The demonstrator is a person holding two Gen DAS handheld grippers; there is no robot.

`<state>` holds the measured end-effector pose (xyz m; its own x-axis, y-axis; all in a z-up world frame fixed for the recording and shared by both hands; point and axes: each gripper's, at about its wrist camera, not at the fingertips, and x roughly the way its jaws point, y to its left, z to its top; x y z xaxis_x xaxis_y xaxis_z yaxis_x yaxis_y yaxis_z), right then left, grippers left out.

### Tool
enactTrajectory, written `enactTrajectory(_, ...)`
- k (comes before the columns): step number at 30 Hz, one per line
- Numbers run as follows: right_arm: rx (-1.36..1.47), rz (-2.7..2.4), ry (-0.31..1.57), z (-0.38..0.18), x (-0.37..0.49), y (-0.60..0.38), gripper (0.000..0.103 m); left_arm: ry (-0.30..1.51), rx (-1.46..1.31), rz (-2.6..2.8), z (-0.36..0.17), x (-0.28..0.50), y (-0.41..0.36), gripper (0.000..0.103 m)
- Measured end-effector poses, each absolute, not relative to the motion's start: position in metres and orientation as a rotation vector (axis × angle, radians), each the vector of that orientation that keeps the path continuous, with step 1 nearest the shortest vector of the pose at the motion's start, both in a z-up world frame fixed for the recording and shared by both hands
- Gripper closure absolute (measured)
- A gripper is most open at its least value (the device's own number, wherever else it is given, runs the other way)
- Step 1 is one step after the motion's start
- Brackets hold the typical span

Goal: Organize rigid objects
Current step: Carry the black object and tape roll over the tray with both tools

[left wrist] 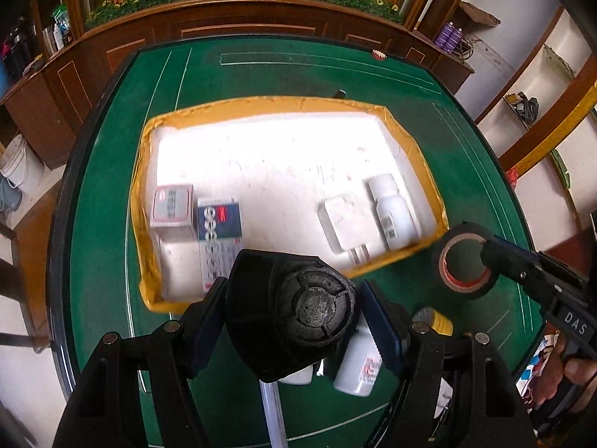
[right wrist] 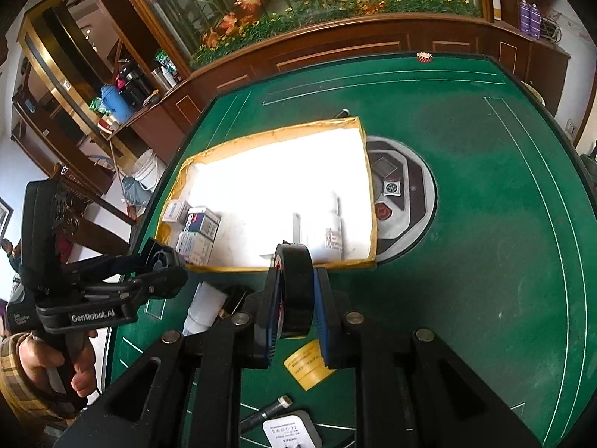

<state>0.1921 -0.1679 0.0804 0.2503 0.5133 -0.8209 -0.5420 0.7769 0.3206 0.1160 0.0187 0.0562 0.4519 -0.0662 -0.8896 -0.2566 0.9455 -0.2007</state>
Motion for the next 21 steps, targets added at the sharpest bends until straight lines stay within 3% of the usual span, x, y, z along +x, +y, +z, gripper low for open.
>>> enactTrajectory(21,-0.017,0.708,1.106,0.078,0.198,-0.152,0.086,1.138,-0.31,0.104,0.03,0.17,0.028,0.029)
